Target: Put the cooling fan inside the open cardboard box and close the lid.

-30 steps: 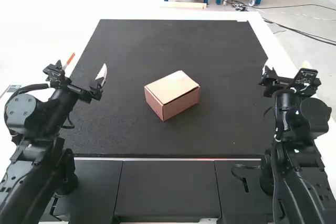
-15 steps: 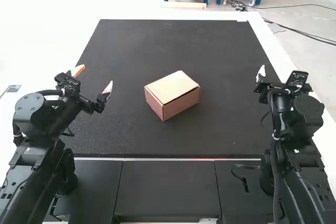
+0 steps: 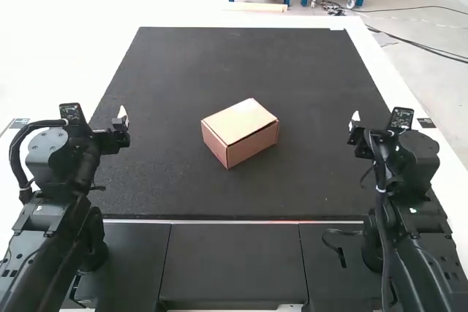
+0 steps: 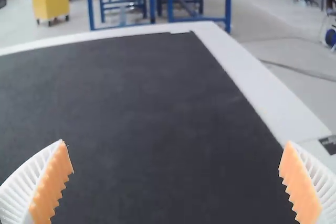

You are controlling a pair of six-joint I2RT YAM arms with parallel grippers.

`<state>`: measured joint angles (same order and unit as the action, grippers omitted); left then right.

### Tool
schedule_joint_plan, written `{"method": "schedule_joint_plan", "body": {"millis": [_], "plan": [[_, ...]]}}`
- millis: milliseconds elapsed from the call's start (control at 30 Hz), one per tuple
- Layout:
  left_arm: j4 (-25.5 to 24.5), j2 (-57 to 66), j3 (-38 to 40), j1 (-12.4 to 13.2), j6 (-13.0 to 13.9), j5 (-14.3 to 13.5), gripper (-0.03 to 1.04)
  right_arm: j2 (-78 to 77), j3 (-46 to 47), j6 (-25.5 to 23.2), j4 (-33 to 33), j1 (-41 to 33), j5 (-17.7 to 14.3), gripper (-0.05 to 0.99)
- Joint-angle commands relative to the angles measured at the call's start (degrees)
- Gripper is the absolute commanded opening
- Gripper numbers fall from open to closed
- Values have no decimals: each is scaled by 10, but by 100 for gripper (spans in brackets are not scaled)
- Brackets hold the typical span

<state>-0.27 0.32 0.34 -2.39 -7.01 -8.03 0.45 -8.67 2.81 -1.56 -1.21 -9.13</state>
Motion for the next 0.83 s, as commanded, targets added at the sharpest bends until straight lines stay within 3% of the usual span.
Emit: {"method": "schedule_joint_plan", "body": {"millis": [0,133,200,233,267,400,800], "plan": [[3,-4,-3,-5,-11,-18,97,-6,87,-11,-4,6,5,91],[7,-4,-3,-5,-6,-17,97,-6,87,-12,-4,6,7,91],[13,-3,-3,-4,25,-13,97,-6,87,-12,-4,6,7,91],[15,-4,-3,-5,29,13,97,-6,87,-12,-4,6,7,91],[13,-4,-3,-5,28,23,97,-6,87,-12,-4,6,8,91],[4,-3,-3,-2,10,23,97,-6,87,-12,-4,6,9,91],[3,-4,-3,-1,9,23,97,-5,87,-12,-4,6,10,91]]}}
